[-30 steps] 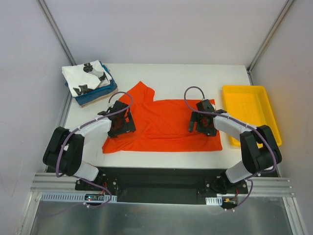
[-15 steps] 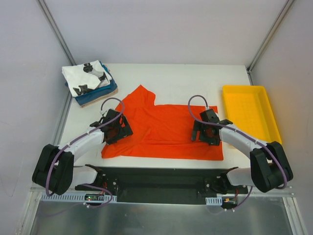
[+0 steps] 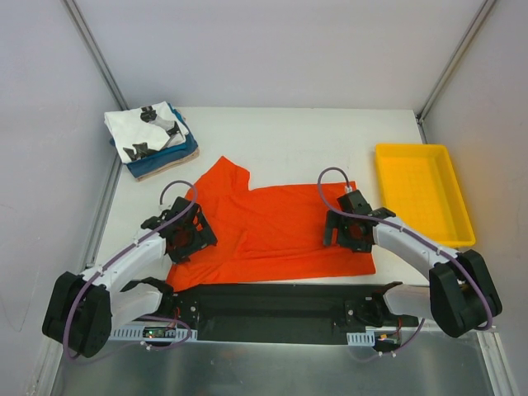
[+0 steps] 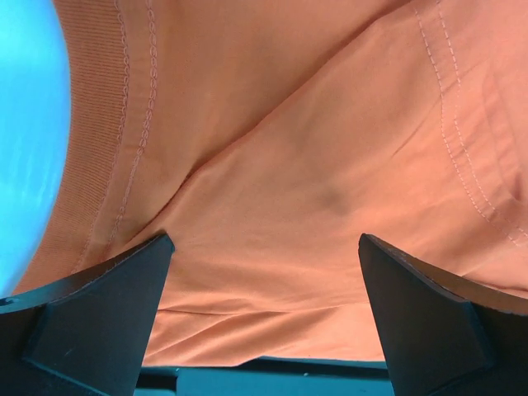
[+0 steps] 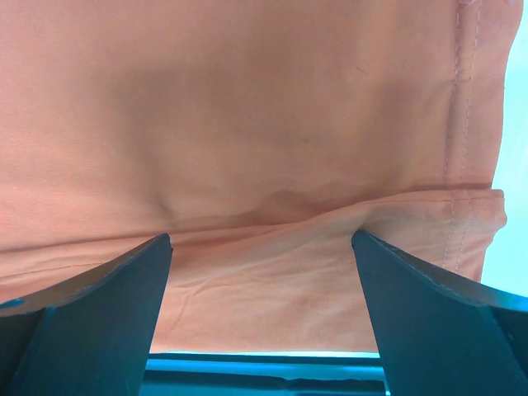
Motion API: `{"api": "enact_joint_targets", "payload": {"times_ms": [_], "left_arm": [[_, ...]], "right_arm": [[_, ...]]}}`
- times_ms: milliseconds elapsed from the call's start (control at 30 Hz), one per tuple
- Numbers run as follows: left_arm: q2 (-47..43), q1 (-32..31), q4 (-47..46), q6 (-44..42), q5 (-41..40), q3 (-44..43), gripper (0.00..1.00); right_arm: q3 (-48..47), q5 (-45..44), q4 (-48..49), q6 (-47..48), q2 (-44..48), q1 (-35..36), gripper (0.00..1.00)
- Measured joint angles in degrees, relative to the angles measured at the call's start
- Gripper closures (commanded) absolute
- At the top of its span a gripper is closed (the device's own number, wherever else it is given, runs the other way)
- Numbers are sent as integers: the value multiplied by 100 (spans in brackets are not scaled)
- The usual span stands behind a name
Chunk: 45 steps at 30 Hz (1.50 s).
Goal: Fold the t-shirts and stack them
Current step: Fold the tshirt
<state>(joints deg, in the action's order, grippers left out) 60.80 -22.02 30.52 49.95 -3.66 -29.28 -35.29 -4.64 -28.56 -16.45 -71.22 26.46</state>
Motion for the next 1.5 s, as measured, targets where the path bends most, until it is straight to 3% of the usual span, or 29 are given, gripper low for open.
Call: {"api": "enact_joint_targets", "payload": {"times_ms": [367,600,767,933,1200,1500], "left_arm": [[-90,0,566,-72,-81,-179,1],[304,0,785,-424,-308,-1766,1],[1550,2,782,-846,-697,-3469,0],[3333,26,702,-1480,-1084,-5396,1],[6028,284,789,-2328,-1204,-8000,22],[7488,651,957,-2669,-1193,-9217,34]], "right_arm": [[-142,28,-227,44,22,96,3],[-1010,-588,-741,11,448,96,3],[-1703,-1224,-970,-87,487,57,3],[-2166,-1436,-1071,-83,232,-72,3],[-2199,-1443,-1099,31,-177,-254,3],[-2006,-1346,-1069,114,-358,-490,3]]}}
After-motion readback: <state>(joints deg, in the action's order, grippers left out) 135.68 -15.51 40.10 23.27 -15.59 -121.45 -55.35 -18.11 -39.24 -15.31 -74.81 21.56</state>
